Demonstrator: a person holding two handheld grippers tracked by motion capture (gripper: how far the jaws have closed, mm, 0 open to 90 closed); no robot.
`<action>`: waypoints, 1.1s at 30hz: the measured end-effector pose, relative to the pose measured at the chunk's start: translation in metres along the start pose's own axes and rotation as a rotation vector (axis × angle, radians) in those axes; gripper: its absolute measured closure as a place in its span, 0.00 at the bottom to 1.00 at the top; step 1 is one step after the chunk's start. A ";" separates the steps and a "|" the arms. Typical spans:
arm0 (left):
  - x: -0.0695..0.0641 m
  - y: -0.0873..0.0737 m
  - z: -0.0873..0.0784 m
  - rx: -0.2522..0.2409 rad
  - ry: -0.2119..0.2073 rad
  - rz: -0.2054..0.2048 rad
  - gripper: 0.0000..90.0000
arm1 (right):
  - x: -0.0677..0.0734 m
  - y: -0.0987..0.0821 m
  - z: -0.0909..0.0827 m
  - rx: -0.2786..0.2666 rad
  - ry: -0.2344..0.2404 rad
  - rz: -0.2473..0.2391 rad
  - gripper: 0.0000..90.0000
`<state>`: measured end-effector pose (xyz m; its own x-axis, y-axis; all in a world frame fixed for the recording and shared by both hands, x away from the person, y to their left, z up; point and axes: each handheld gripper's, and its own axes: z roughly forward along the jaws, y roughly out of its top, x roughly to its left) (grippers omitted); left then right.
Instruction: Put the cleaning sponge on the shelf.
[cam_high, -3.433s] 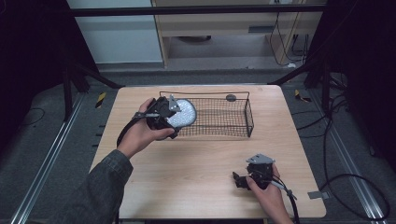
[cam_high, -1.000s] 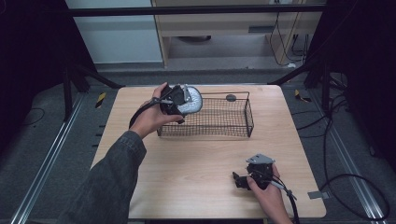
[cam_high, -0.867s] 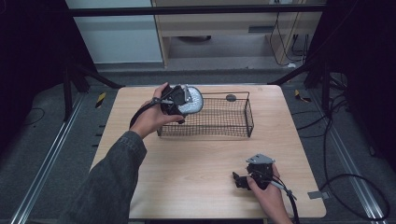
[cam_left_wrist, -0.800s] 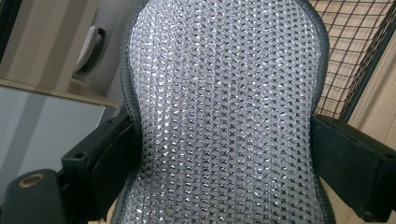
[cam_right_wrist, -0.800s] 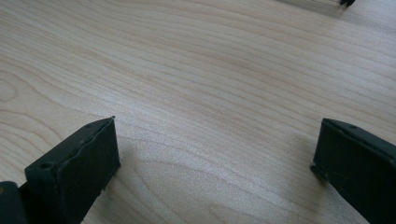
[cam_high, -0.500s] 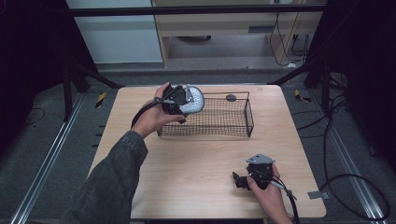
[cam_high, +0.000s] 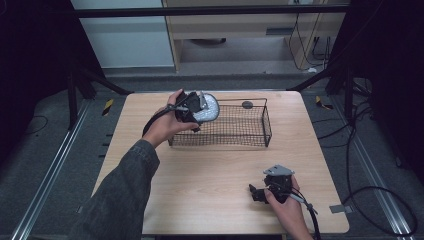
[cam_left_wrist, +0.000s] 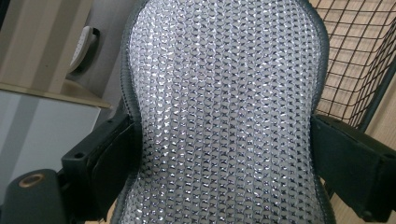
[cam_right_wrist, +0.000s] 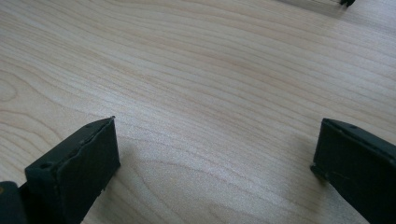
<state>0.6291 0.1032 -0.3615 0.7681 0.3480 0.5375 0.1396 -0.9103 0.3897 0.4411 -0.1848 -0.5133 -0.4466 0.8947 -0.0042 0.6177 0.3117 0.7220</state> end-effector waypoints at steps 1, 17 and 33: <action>0.000 0.000 0.001 0.000 -0.002 -0.003 0.10 | 0.000 0.000 0.000 0.000 0.000 0.000 0.00; 0.002 -0.004 0.014 -0.005 -0.017 -0.021 0.10 | 0.000 0.000 0.000 0.000 0.000 0.000 0.00; 0.002 -0.005 0.028 0.002 -0.033 -0.030 0.09 | 0.000 0.000 0.000 -0.001 -0.001 -0.001 0.00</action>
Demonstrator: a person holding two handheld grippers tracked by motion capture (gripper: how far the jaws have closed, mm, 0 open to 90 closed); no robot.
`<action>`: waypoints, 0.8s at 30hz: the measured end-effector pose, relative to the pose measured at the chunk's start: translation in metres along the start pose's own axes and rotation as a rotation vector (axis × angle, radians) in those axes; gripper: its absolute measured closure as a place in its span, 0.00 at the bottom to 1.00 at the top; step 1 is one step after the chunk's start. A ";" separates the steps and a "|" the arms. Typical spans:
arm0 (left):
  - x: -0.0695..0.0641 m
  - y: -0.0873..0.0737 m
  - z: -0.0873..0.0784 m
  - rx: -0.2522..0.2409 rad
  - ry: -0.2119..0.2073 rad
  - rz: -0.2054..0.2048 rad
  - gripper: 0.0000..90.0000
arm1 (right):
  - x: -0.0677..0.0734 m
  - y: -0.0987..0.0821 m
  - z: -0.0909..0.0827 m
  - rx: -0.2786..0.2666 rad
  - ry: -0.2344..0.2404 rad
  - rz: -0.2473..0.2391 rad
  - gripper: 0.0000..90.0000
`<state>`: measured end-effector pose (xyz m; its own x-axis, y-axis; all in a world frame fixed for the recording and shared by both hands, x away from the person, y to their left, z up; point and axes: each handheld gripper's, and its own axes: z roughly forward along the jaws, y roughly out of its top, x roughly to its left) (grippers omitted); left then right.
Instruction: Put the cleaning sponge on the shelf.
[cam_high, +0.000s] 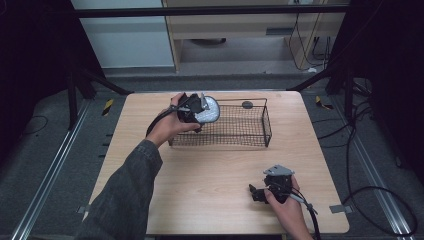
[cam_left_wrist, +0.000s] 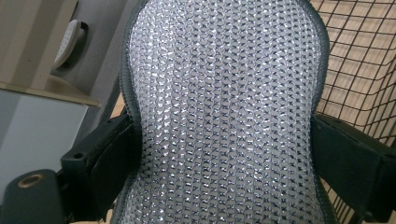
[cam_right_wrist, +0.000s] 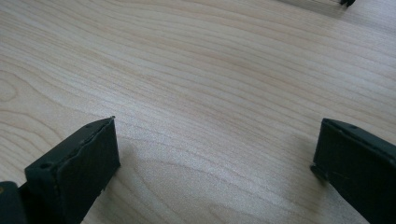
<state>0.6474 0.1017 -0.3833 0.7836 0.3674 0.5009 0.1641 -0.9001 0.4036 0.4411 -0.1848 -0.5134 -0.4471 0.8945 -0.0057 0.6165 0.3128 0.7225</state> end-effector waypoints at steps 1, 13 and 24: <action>0.000 0.000 0.001 -0.001 -0.002 -0.002 0.09 | 0.000 0.000 0.000 0.001 0.002 0.004 0.00; 0.003 -0.002 0.010 0.017 -0.010 -0.016 0.09 | 0.000 0.000 0.000 0.000 -0.001 0.001 0.00; 0.004 -0.002 0.011 0.007 -0.070 -0.090 0.03 | 0.000 -0.001 0.000 -0.001 -0.001 -0.010 0.00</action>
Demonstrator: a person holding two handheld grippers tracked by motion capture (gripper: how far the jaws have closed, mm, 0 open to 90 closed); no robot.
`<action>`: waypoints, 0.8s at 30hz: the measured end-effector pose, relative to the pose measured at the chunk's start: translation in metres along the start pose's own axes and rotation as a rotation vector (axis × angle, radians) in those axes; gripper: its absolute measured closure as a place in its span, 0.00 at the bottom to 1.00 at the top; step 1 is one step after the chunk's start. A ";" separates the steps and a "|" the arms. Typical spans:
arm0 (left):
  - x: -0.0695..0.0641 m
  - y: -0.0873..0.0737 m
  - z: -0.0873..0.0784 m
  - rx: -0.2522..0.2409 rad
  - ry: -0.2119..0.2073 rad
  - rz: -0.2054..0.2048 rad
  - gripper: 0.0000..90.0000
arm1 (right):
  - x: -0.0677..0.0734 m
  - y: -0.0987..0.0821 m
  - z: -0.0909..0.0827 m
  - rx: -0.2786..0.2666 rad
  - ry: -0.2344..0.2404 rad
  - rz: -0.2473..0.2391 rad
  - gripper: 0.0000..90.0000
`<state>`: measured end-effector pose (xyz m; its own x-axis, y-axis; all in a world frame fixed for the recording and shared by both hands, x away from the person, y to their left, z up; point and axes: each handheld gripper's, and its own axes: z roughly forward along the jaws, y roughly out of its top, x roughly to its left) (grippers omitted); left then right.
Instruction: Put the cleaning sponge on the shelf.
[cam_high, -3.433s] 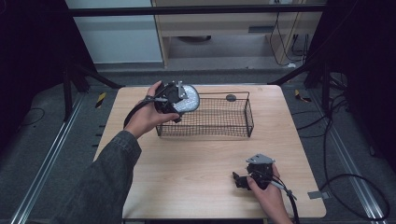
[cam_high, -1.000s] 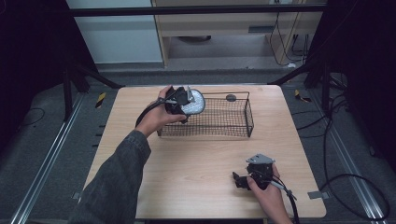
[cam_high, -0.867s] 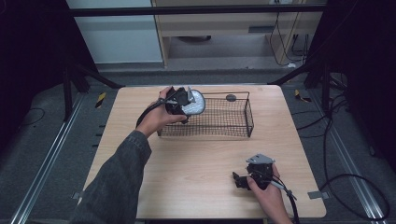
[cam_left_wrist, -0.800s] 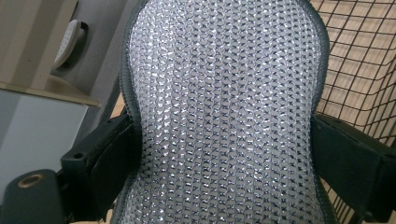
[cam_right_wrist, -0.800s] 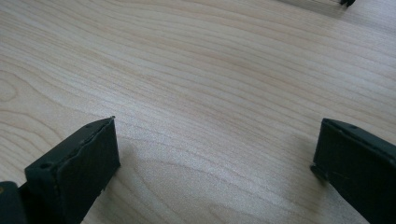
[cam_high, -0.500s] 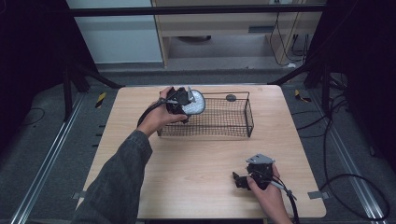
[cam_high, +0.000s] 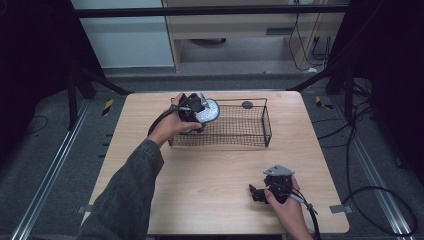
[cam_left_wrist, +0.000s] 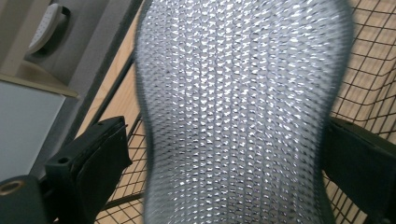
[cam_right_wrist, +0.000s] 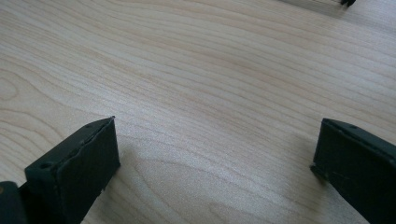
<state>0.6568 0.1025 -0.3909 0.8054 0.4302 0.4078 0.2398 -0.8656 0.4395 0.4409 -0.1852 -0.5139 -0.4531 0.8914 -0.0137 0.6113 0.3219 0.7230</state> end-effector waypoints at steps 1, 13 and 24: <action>0.000 0.000 0.000 -0.002 -0.003 0.000 0.03 | 0.000 0.000 0.000 0.000 0.000 0.000 0.00; 0.002 0.000 -0.004 -0.012 0.001 -0.018 0.04 | 0.000 0.000 0.000 -0.002 0.002 0.009 0.00; -0.002 0.001 -0.011 -0.027 -0.002 -0.013 0.05 | 0.000 0.000 0.000 0.000 0.000 -0.001 0.00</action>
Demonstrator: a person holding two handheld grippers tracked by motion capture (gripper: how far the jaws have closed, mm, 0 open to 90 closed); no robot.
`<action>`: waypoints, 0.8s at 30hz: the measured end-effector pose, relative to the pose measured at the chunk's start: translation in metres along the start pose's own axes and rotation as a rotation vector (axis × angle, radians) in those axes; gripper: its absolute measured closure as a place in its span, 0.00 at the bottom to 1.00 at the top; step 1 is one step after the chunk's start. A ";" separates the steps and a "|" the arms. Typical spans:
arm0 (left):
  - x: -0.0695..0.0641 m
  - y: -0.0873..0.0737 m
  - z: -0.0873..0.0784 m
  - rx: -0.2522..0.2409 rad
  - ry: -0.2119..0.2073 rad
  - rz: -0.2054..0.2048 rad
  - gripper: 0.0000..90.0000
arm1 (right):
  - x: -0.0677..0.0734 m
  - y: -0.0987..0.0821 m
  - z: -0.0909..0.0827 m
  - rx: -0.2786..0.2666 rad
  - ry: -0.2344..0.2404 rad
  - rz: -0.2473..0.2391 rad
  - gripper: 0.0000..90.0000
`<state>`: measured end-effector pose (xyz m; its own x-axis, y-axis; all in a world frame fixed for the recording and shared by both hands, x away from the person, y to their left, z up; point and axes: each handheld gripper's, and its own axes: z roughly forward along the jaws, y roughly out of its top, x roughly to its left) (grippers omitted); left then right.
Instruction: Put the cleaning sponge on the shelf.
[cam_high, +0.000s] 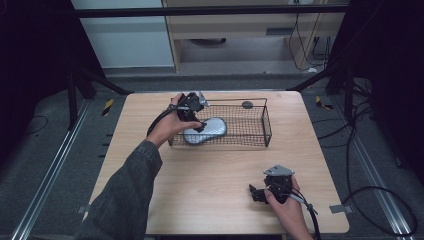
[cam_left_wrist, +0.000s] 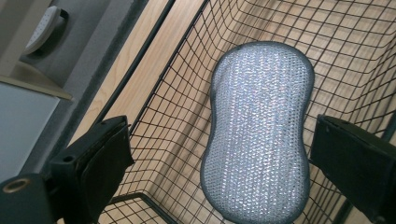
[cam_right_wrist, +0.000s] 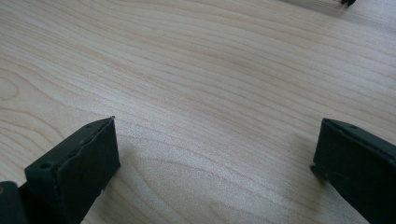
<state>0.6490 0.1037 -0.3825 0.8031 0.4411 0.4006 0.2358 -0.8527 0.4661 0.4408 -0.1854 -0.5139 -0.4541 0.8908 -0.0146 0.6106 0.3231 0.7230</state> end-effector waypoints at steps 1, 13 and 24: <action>0.000 0.000 -0.001 -0.003 -0.002 -0.002 0.05 | 0.000 0.000 0.000 0.000 0.000 0.000 0.00; -0.009 0.005 -0.010 -0.042 0.000 0.001 0.05 | 0.000 0.000 0.000 0.000 -0.001 -0.001 0.00; -0.023 0.005 -0.020 -0.053 -0.014 0.005 0.04 | 0.000 0.000 0.000 0.001 -0.001 -0.003 0.00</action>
<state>0.6205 0.0946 -0.3737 0.8121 0.4322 0.3921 0.2024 -0.8388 0.5054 0.4408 -0.1855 -0.5139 -0.4550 0.8903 -0.0172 0.6099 0.3256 0.7225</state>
